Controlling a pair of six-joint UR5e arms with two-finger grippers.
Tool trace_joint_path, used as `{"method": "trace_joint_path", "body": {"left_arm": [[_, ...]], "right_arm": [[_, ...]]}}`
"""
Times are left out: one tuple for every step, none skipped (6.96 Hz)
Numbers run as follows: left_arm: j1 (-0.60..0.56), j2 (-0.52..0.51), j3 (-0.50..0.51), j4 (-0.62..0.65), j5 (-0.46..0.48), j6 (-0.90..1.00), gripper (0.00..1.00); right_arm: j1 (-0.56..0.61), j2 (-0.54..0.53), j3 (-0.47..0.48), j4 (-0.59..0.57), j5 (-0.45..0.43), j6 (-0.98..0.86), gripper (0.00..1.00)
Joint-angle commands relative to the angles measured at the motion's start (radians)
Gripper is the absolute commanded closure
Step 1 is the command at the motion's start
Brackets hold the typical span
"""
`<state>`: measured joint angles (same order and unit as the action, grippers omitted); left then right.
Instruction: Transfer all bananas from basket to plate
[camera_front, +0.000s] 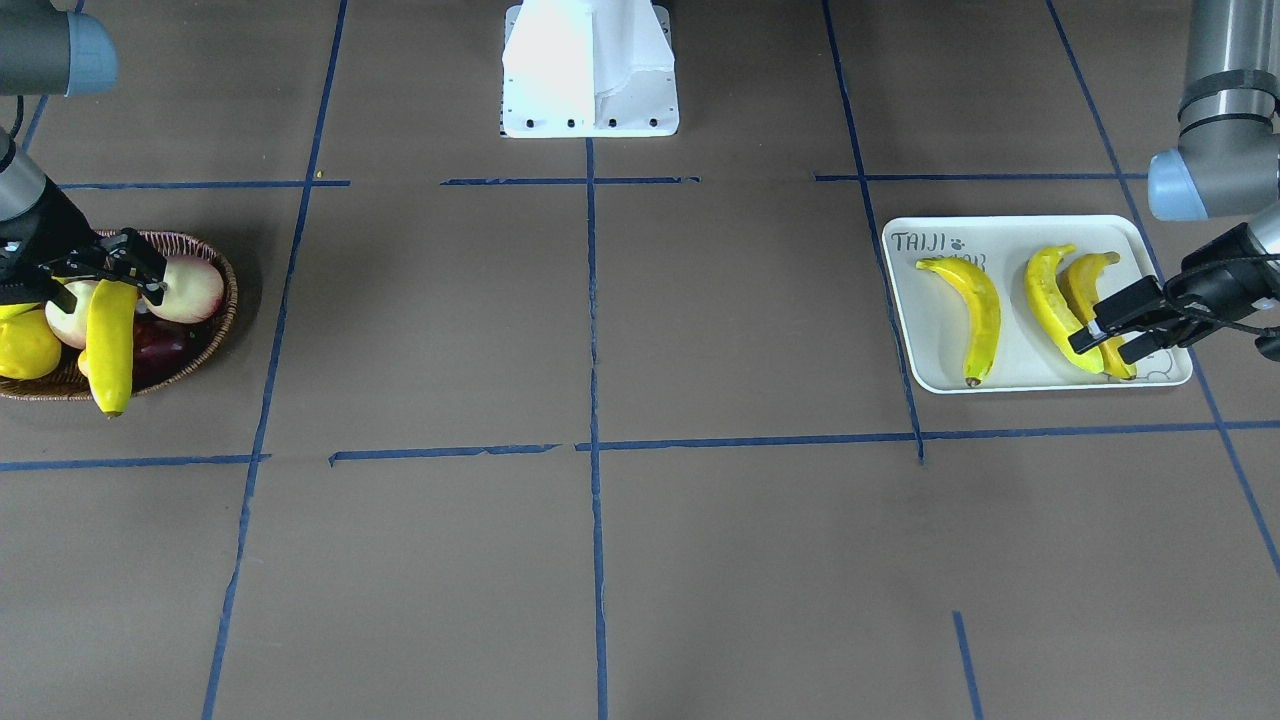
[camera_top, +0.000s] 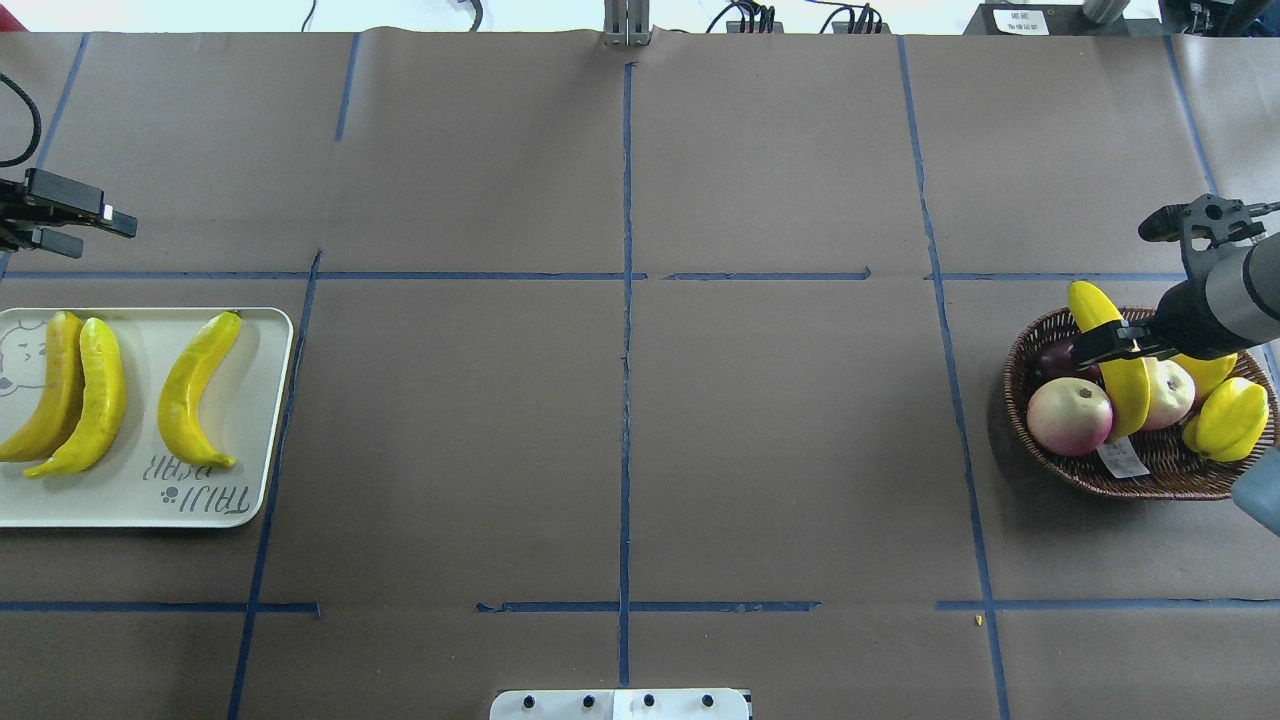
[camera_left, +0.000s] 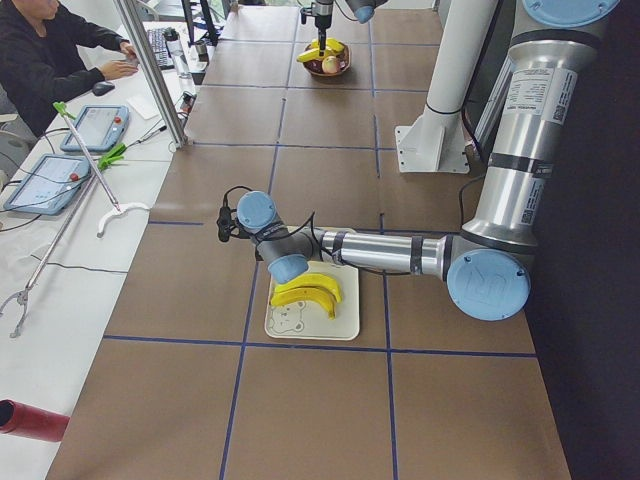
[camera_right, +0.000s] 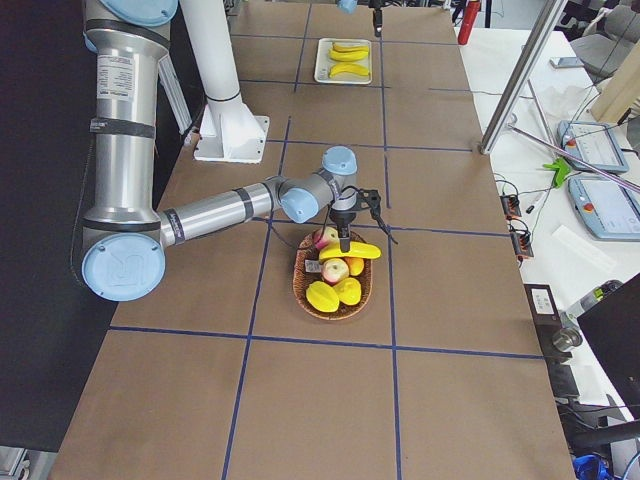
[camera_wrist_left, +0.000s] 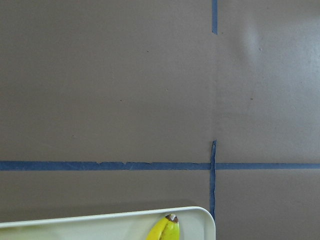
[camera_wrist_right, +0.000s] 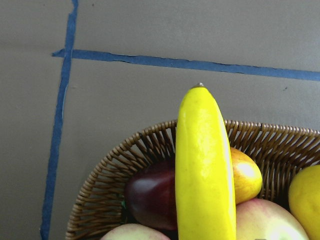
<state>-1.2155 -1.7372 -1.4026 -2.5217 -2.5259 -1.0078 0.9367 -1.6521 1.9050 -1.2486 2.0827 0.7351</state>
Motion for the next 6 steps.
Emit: {"method": "trace_joint_path", "body": {"left_arm": [[0.002,-0.010,0.008,0.000,0.004,0.000,0.00],[0.004,-0.010,0.008,0.000,0.004,0.000,0.00],[0.004,-0.010,0.010,-0.002,0.004,0.000,0.00],[0.004,-0.010,0.010,-0.003,0.004,0.000,0.00],[0.004,-0.012,0.010,-0.002,0.004,0.000,0.00],[0.004,-0.012,0.010,-0.003,0.004,0.000,0.00]], "right_arm": [[-0.001,-0.005,-0.020,0.000,-0.004,-0.028,0.03],[-0.001,-0.003,-0.021,0.000,-0.004,-0.029,0.06],[-0.001,-0.006,-0.023,0.000,-0.004,-0.030,0.29],[0.001,-0.008,-0.023,0.000,-0.004,-0.030,0.68],[0.004,-0.006,-0.021,0.001,0.002,-0.037,0.91],[0.019,-0.009,-0.009,0.003,-0.003,-0.058,0.97]]}}
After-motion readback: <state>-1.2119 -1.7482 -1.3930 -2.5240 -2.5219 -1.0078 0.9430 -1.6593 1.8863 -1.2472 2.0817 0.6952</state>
